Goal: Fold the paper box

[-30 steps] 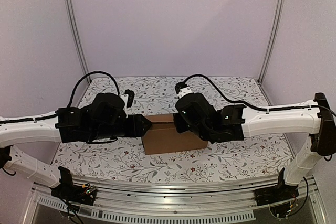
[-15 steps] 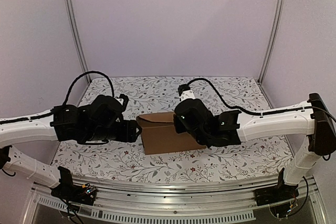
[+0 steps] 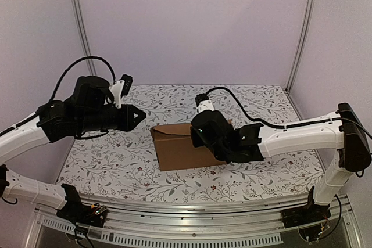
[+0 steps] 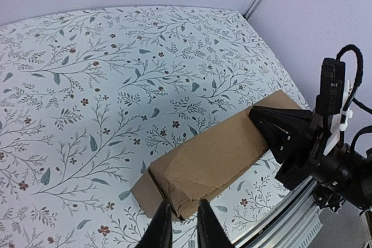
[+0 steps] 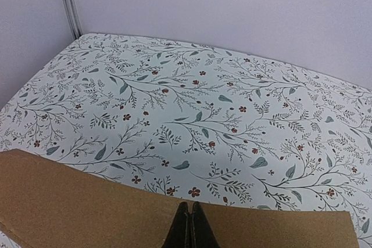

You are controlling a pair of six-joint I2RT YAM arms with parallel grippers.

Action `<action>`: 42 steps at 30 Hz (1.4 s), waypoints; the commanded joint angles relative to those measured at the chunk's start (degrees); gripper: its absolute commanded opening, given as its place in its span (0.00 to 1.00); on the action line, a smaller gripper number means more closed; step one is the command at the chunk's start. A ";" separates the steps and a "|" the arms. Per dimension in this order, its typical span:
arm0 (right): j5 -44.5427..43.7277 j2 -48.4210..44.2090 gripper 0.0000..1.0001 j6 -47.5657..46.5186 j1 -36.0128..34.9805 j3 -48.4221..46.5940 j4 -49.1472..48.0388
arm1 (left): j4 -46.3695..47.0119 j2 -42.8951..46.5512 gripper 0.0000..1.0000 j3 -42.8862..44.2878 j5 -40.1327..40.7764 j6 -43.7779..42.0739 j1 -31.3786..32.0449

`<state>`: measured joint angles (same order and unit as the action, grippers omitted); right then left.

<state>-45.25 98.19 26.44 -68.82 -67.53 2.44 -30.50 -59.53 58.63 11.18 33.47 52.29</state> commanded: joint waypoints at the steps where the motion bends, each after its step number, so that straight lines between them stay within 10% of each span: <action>1: 6.58 4.04 0.00 -0.80 0.16 3.39 8.37 | 6.88 -2.96 0.11 -0.28 -12.15 -5.25 -5.82; 15: 7.28 3.45 0.00 -0.95 0.12 4.24 8.46 | 29.33 -11.30 0.00 -16.03 -35.23 1.83 -11.78; 22: 7.70 3.58 0.00 -0.82 0.11 4.20 8.46 | 33.24 -5.98 0.00 -26.50 -35.18 4.61 -11.86; 36: 8.60 4.01 0.00 -0.76 0.13 3.54 8.59 | 31.52 -4.67 0.02 -14.28 -36.20 -0.19 -12.25; 42: 8.12 3.77 0.00 -0.77 0.10 3.72 8.64 | 44.04 -10.21 0.00 -27.20 -38.15 6.48 -12.07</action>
<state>-42.89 98.00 25.41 -68.51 -66.87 0.99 6.13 -65.10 41.60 -25.21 35.70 40.75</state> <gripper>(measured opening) 0.003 0.007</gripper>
